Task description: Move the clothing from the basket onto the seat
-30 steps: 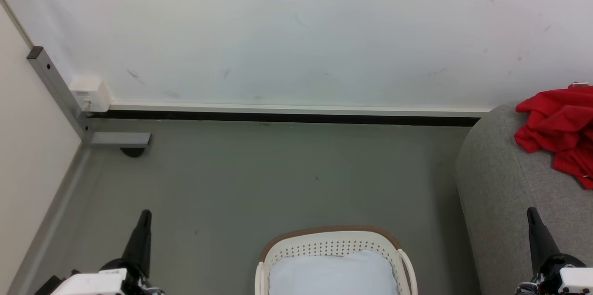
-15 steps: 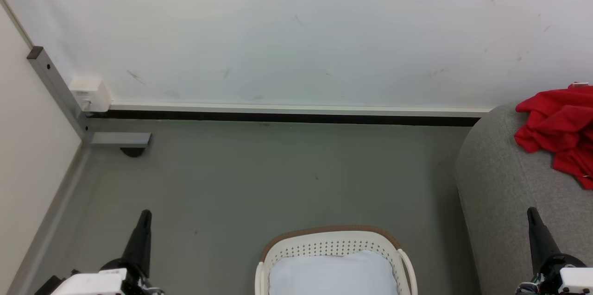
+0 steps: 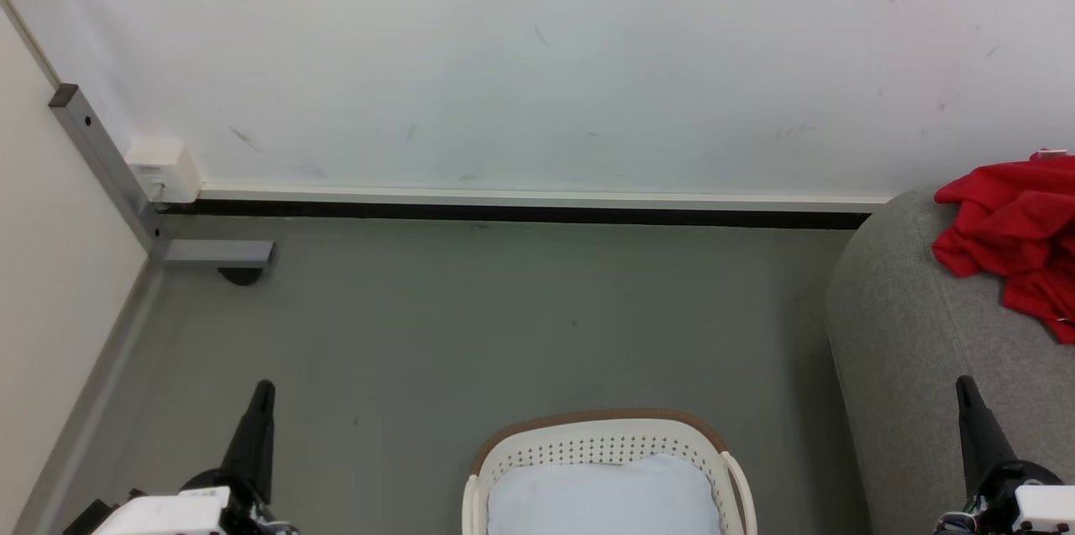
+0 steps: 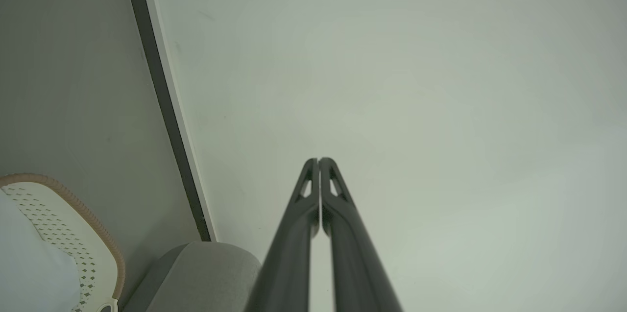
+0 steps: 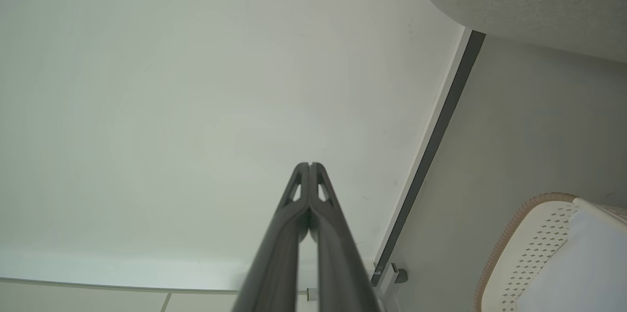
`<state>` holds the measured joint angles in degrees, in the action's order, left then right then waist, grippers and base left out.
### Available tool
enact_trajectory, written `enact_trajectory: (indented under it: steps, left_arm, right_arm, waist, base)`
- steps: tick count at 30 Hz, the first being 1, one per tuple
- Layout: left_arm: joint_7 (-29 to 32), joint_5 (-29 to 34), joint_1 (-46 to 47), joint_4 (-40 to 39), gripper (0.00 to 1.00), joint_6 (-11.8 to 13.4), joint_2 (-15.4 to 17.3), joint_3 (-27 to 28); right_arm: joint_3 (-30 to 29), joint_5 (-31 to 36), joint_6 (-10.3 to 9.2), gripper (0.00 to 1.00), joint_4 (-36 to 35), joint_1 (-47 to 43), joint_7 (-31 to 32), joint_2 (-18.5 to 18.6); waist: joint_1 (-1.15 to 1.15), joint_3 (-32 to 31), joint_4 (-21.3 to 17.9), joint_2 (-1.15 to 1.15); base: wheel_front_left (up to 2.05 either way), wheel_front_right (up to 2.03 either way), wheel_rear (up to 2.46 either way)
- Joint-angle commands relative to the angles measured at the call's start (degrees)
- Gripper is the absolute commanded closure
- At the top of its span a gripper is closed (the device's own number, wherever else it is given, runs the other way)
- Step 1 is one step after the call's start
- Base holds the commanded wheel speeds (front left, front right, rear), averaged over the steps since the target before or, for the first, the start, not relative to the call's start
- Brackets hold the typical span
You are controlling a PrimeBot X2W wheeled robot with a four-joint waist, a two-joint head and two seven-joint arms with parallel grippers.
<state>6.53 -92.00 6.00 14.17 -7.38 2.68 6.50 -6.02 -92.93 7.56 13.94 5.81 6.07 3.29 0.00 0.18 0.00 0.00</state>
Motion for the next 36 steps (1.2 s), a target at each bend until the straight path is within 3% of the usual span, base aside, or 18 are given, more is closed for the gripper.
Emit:
enact_trajectory:
  steps: [1,36]
  left_arm:
    - [0.24,-0.76,0.48,-0.2,1.0,-0.21,0.37,0.11]
    - [0.23,-0.77,0.47,-0.2,1.0,-0.21,0.38,0.1]
  right_arm:
    - [-0.21,0.26,-0.14,1.0,0.13,0.67,0.34,-0.09]
    - [-0.45,0.51,-0.14,1.0,0.14,0.7,0.33,-0.21]
  waist:
    - [0.0,0.0,0.0,0.0]
    - [0.0,0.0,0.0,0.0]
  base:
    - [0.0,0.0,0.0]
    - [0.0,0.0,0.0]
